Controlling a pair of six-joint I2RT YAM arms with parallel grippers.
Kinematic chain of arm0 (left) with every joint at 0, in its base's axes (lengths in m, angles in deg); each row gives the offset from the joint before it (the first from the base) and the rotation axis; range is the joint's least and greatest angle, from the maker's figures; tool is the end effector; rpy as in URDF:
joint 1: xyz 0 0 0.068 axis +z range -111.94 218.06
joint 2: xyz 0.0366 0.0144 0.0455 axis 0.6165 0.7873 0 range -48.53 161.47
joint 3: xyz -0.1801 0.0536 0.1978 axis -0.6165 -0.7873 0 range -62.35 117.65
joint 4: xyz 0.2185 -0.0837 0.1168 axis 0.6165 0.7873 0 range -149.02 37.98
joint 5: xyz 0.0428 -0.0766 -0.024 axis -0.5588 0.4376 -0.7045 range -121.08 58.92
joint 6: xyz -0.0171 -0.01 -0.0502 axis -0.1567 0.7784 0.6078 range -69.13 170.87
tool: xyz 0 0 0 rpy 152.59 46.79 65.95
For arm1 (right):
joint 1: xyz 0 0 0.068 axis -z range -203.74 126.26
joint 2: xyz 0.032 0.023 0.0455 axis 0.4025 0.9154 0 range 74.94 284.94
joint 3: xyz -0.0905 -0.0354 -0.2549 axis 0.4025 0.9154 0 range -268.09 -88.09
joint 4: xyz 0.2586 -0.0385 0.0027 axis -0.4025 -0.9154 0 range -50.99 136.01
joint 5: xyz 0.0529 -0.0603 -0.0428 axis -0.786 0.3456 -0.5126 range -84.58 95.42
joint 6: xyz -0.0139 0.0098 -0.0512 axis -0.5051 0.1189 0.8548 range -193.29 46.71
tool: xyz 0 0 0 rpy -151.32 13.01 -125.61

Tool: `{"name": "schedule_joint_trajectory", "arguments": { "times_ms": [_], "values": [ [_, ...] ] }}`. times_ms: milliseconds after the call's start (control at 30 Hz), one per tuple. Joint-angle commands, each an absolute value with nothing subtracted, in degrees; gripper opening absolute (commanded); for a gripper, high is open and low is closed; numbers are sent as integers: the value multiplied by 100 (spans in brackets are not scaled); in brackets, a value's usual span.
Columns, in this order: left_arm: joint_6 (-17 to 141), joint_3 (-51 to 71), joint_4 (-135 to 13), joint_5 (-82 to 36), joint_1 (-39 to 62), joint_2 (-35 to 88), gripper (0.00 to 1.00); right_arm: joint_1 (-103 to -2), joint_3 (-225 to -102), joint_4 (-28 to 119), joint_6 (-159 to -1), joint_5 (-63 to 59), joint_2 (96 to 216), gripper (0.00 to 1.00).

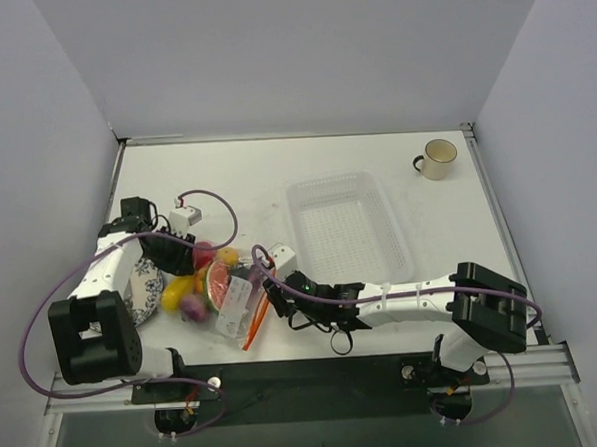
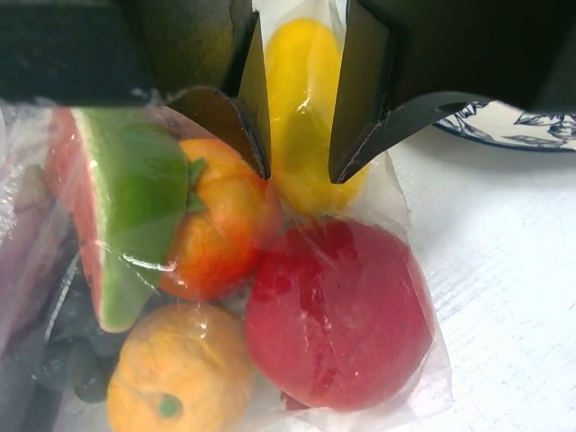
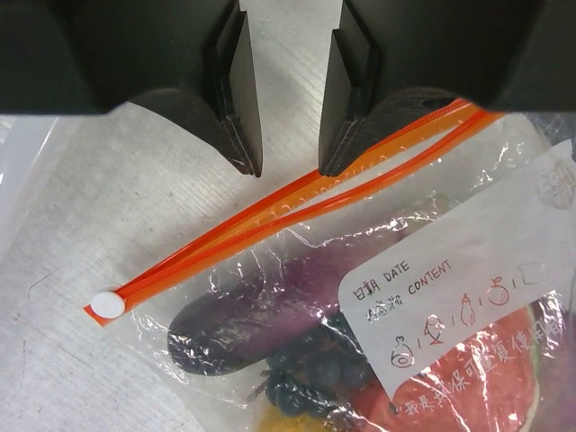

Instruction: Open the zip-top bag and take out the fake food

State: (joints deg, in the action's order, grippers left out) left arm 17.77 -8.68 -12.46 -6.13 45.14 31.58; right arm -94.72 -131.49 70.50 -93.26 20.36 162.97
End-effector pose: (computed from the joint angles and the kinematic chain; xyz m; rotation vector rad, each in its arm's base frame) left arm 0.2517 0.0160 0.2165 0.6913 2.5977 -0.4205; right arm 0.1159 0.3083 0.2105 -0.6919 1.8731 0.8072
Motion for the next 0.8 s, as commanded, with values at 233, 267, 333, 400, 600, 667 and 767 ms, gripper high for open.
{"name": "schedule_joint_trajectory", "arguments": {
  "times_ms": [233, 267, 333, 400, 600, 667, 767],
  "values": [
    [1914, -865, -1728, -858, 4431, 3777, 13, -9607, -13388, 7097, -8990, 2194, 16520, 32],
    [1914, -856, -1736, -858, 4430, 3769, 13, -9607, -13466, 7097, -8990, 2186, 16616, 32],
    [1914, -856, -1719, -841, 4430, 3734, 11, -9616, -13546, 7089, -8999, 2151, 16730, 31],
    [1905, -838, -1623, -814, 4422, 3690, 10, -9633, -13643, 7089, -9025, 2142, 16863, 32],
    [1896, -803, -1491, -735, 4378, 3532, 9, -9651, -13923, 7211, -9026, 2098, 17161, 38],
    [1896, -820, -1473, -753, 4317, 3523, 9, -9651, -14020, 7203, -9026, 2080, 17284, 40],
    [1888, -838, -1446, -788, 4281, 3496, 9, -9695, -14196, 7159, -8973, 2063, 17320, 43]
  ]
}}
